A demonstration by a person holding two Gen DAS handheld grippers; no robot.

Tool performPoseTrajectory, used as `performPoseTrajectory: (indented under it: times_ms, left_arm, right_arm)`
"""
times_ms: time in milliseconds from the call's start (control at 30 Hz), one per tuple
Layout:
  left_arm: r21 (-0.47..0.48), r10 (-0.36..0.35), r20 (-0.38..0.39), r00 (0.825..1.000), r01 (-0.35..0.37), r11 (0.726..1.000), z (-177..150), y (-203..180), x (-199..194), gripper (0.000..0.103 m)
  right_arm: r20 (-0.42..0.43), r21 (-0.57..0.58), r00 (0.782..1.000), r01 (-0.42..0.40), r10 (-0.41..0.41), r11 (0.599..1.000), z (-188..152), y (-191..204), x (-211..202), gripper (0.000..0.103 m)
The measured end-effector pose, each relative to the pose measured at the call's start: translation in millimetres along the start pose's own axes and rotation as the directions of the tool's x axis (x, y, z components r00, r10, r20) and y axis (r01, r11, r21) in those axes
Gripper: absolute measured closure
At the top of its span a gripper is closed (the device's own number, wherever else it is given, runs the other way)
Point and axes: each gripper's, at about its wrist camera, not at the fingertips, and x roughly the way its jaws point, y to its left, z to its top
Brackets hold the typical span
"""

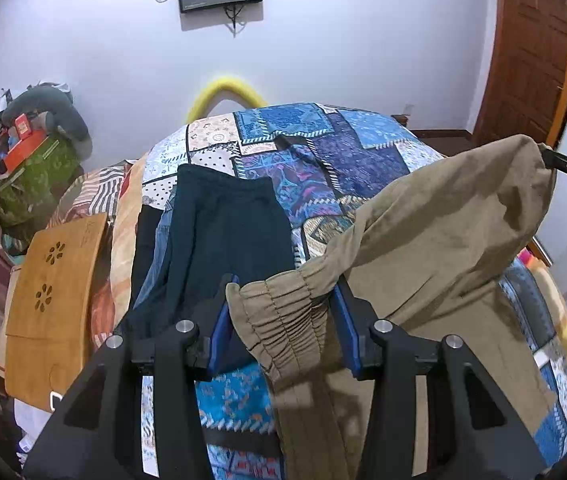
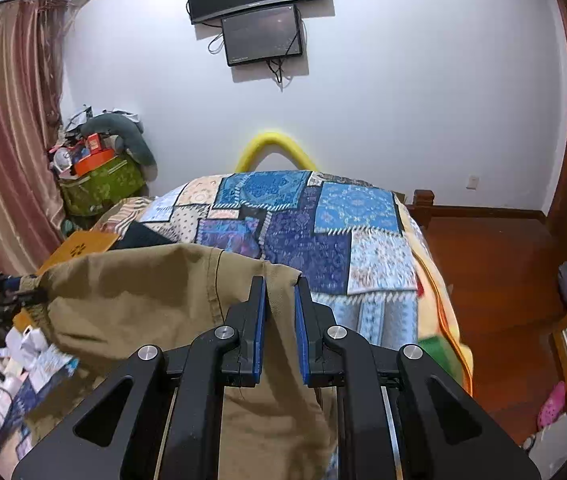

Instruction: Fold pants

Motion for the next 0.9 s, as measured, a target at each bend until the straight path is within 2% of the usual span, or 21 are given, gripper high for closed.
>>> performPoseTrajectory:
  times_ms: [200,400,600,900]
  left_arm:
    - [0.033,-0.016,0.012,1.000,0.015,0.999,-35.3,-12.1,-23.2,0.058]
    - [0.053,-0.029,-0.021,0.999,0.030,0.998,-76.9,-18.6,-36.1,0.057]
    - [0.060,-0.033,-0.090,0.995,0.039,0.997,-116.5,-27.2,-36.5,0.058]
    - [0.090,0.002,-0.136,0.991,0.010,0.996,-153.1,-37.3,-40.0,0.057]
  right_arm:
    - [-0.016,0.015,1.000,-0.007,0.008,1.000,-38.7,6.4,-37.3,0.091]
    - [-0.044,0.027,0.999,-0.008,0.009,1.000,-82.6,13.2,-64.2,0.091]
    - [-0.110,0.020,0.994,-0.002,0.005,1.000,-130.6,21.6,-67.3,0.091]
    - [-0.182,0.051,0.983,0.009,0.001,0.999,-187.1,29.2,-75.8,0.091]
